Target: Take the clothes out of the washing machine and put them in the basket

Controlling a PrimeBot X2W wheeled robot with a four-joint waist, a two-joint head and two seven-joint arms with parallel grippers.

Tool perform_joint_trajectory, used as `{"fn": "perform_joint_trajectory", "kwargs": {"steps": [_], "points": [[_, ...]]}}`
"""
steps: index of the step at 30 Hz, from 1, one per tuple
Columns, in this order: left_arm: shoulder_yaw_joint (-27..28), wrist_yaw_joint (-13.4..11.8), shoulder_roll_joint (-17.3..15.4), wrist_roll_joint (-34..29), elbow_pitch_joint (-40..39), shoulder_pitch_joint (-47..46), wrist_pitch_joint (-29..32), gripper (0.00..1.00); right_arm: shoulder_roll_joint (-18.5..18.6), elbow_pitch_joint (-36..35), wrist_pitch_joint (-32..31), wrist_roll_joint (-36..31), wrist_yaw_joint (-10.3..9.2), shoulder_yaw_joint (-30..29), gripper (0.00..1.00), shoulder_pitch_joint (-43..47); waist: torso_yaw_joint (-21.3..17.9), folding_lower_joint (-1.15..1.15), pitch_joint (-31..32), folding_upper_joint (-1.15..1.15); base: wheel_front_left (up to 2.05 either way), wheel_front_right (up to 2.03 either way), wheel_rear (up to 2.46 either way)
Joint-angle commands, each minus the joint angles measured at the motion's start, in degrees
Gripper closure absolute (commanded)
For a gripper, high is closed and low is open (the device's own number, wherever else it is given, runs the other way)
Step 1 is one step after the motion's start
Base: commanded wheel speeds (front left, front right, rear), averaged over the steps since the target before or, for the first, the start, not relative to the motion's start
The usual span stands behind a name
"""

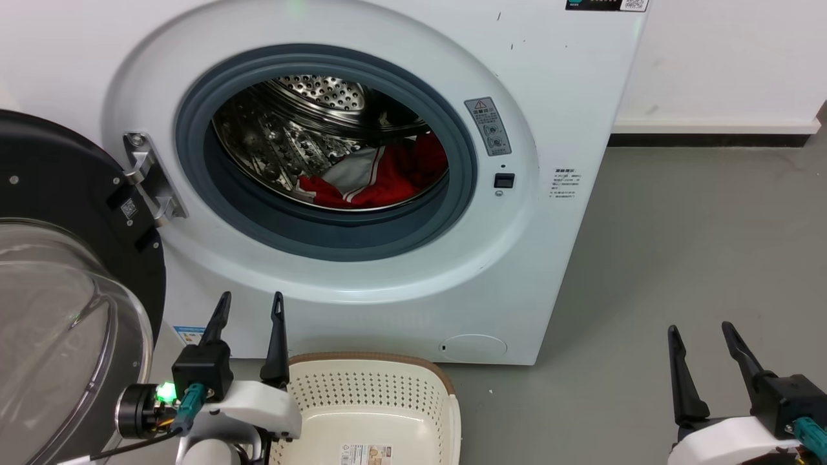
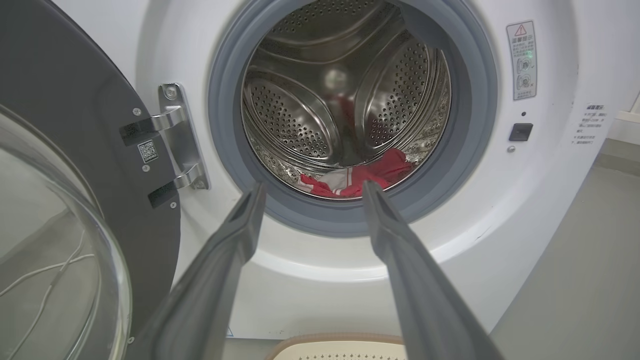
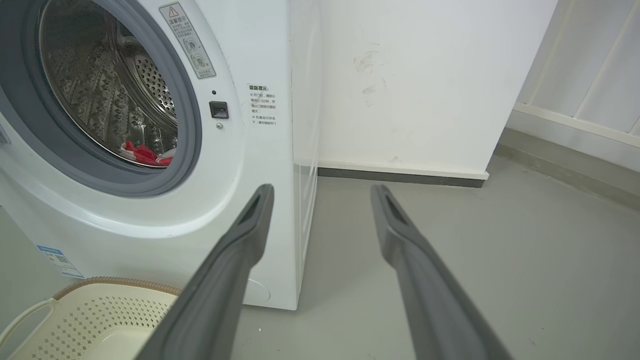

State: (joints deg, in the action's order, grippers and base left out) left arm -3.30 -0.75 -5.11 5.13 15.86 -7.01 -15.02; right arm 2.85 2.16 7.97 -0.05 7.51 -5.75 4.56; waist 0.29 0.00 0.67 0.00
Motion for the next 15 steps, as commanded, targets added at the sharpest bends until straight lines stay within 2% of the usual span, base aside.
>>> {"fn": "perform_joint_trajectory", "kwargs": {"steps": [1, 9, 15], "points": [[0.1, -0.3, -0.1, -0.3, 0.3, -0.9, -0.2, 0.00, 0.1, 0.1, 0.1, 0.0, -0.04, 0.2, 0.00, -0.9, -0.3, 0.00, -0.3, 0.00, 0.00, 0.00, 0.00], [-0.1, 0.3, -0.9, 0.4, 5.1, -7.5, 1.8, 0.00, 0.1, -1.7, -0.3, 0.1, -0.04, 1.6, 0.00, -2.5, -4.1, 0.00, -4.1, 0.00, 0.00, 0.00, 0.00], [0.3, 0.9, -3.4, 0.3, 8.1, -17.9, 6.9, 0.00, 0.0, -4.0, 0.1, 1.0, -0.04, 2.4, 0.00, -4.7, -9.0, 0.00, -11.3, 0.00, 0.00, 0.00, 0.00]]}}
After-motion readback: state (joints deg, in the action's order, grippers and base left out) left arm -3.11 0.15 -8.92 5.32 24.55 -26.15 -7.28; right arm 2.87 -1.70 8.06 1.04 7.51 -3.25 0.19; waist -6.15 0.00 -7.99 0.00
